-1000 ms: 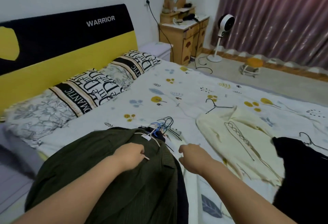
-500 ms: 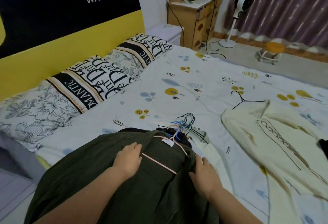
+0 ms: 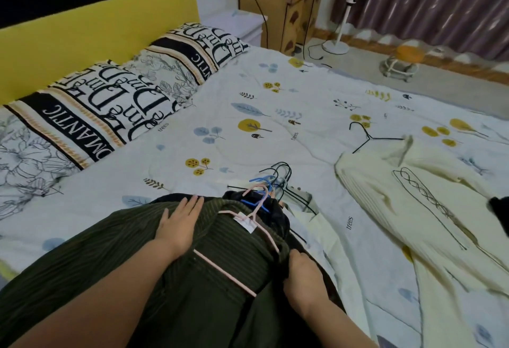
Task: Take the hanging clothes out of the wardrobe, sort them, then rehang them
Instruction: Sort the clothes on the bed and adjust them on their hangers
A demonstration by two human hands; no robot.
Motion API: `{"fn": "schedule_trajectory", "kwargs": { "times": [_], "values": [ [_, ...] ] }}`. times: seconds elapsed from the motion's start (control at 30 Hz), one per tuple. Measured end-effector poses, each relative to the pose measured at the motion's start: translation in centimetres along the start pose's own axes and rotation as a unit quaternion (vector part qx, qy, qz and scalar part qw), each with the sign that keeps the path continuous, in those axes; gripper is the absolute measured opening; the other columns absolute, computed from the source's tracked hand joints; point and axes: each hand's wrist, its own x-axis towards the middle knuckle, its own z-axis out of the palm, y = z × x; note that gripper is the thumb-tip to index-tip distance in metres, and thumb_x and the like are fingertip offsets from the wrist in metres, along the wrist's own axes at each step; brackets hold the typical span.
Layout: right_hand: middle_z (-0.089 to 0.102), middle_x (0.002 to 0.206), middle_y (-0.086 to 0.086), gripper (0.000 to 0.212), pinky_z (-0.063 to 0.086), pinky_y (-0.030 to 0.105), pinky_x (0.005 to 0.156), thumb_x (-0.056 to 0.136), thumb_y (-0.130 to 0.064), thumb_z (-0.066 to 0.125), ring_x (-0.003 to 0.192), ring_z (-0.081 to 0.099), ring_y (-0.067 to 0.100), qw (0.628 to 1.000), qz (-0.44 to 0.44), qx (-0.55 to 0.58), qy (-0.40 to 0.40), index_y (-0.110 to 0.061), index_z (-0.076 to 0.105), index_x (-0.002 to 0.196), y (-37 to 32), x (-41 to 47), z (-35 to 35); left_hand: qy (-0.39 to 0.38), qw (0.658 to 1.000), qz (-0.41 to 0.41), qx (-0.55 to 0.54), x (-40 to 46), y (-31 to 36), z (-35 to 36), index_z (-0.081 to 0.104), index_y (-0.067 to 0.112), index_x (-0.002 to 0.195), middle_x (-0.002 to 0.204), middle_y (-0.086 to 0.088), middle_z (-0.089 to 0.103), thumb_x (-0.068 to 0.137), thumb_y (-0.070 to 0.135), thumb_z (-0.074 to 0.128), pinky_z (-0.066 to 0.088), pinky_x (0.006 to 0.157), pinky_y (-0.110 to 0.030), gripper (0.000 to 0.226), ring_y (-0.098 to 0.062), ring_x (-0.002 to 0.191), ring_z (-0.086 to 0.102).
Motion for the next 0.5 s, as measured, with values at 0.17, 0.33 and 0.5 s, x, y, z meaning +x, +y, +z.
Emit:
{"fn": "schedule_trajectory", "kwargs": {
  "times": [0.17, 0.33, 0.5],
  "values": [
    [0.034, 0.077, -0.005, 0.027, 0.028, 0.027, 0.066, 0.084, -0.002, 0.04, 0.078, 0.037, 0.018, 0.995, -0.019, 0.06, 0.081, -0.024, 0.028, 0.072, 0.0, -2.1, -0.3, 0.1, 0.995, 0.024, 0.015, -0.7, -0.3, -1.4, 0.041, 0.019, 0.132, 0.128, -0.002, 0.05, 0.093, 0.026, 0.048, 0.025, 0.11, -0.038, 0.04, -0.019, 0.123, 0.043],
    [0.043, 0.089, -0.004, 0.018, 0.03, 0.028, 0.068, 0.087, -0.007, 0.048, 0.082, 0.04, 0.016, 0.98, -0.053, 0.147, 0.123, -0.021, 0.038, 0.081, -0.8, -5.2, -3.4, 0.136, 0.988, 0.053, -0.052, -4.6, -1.3, -5.0, 0.055, 0.015, 0.1, 0.101, -0.004, 0.061, 0.09, 0.038, 0.054, 0.039, 0.082, -0.032, 0.025, -0.02, 0.096, 0.052],
    [0.043, 0.085, -0.012, 0.043, 0.029, 0.024, 0.069, 0.084, -0.013, 0.06, 0.085, 0.045, 0.013, 0.973, -0.108, 0.156, 0.133, -0.035, 0.027, 0.068, -1.8, -9.2, -7.2, 0.207, 0.972, 0.052, -0.099, -11.4, -1.2, -8.9, 0.049, 0.022, 0.081, 0.08, 0.005, 0.053, 0.091, 0.036, 0.054, 0.032, 0.067, -0.03, 0.017, -0.014, 0.081, 0.046]
  ]
}}
